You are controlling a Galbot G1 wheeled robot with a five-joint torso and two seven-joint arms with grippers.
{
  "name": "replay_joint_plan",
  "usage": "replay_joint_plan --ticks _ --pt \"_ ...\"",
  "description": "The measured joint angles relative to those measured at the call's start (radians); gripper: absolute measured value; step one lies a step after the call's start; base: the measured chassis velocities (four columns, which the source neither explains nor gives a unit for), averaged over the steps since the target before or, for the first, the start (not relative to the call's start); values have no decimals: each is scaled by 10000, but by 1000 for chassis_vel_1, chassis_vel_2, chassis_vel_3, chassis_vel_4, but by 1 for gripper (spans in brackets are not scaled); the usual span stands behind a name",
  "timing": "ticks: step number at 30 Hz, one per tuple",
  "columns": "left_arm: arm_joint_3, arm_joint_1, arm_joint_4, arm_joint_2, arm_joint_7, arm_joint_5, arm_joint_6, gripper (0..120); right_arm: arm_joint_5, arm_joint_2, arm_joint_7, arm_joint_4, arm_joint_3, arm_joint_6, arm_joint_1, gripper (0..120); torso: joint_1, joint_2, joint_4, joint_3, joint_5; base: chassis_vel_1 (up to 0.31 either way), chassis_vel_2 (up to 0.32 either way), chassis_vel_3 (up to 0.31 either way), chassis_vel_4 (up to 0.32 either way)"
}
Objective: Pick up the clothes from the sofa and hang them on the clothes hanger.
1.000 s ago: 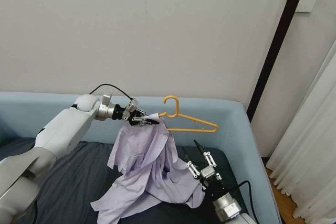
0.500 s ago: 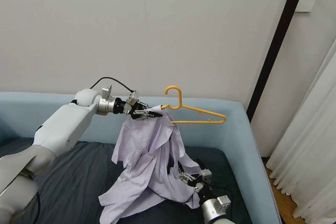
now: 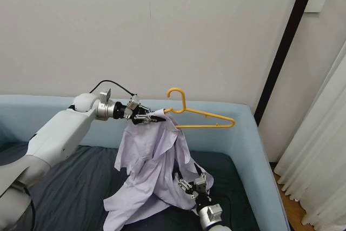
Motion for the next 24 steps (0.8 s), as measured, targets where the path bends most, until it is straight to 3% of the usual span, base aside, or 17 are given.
replay_joint_plan --ticks 17,20,24 --pt "-222 183 -96 131 82 -65 -3 7 137 110 622 115 440 -604 102 1 1 0 -1 0 2 0 0 0 0" --pt "-242 205 -98 129 96 -71 -7 7 656 -6 379 428 642 -701 102 0 0 0 -1 0 2 0 0 0 0" --pt "-294 246 -117 117 141 -130 -20 7 2458 -407 -196 1196 1098 -949 76 0 0 0 -1 0 1 0 0 0 0"
